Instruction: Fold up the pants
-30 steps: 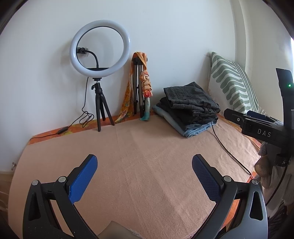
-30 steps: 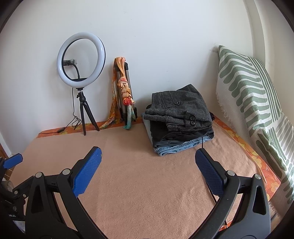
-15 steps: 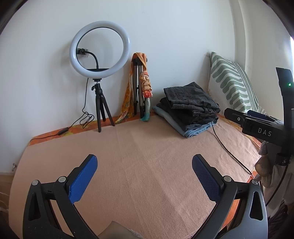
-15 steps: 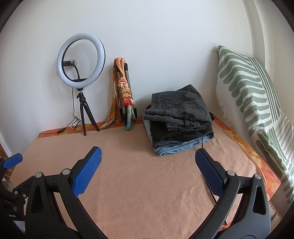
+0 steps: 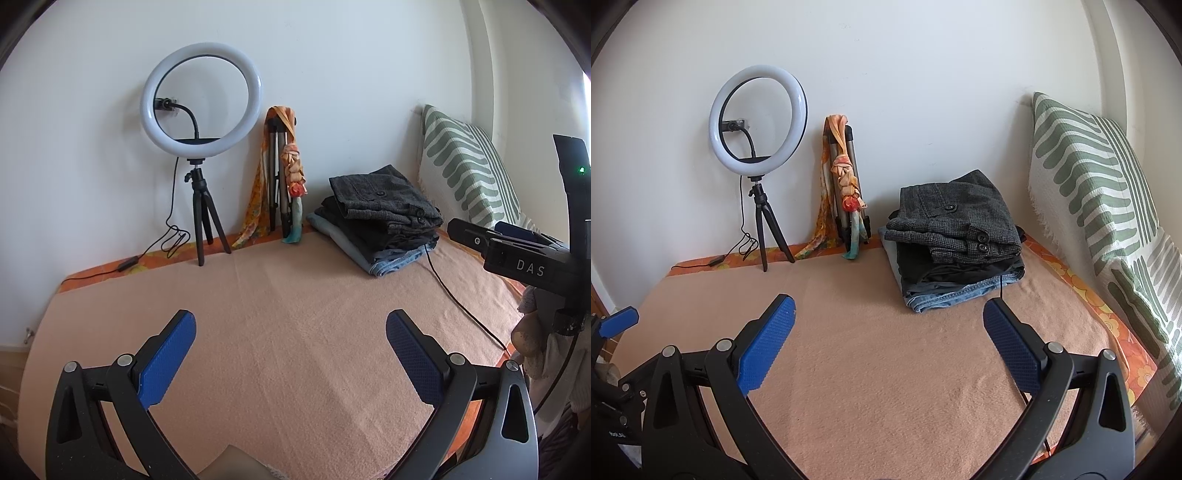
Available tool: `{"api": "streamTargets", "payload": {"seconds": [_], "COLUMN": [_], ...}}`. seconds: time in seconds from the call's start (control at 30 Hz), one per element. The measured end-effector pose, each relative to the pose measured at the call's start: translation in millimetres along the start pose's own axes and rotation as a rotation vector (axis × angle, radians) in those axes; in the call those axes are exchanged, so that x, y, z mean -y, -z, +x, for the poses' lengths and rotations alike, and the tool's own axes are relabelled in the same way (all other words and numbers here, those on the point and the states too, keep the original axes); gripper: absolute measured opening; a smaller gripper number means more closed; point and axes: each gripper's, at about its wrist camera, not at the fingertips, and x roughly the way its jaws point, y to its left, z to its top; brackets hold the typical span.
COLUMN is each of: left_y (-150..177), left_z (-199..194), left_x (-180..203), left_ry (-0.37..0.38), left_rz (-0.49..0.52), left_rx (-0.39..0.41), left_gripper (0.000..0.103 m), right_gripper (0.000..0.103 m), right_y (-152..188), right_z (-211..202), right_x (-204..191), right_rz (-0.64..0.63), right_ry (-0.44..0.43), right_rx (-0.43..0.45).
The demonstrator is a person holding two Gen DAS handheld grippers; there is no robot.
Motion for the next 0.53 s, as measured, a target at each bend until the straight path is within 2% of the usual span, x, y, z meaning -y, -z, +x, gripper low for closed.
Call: {"api": "streamTargets", "payload": {"seconds": [0.53], "left_y": [0.6], "left_z": [0.6], "left_x": [-0.2], "left_ry": [0.001], "left_rz": [0.011], "left_rx": [-0.002], "left_gripper": [0.102], "right_gripper": [0.103], "right_y": [2.2], "right_z": [-0.7], "right_x": [-3.7], "right_rz": [0.000], "right_ry": [0.002], "right_rx": [0.000]}}
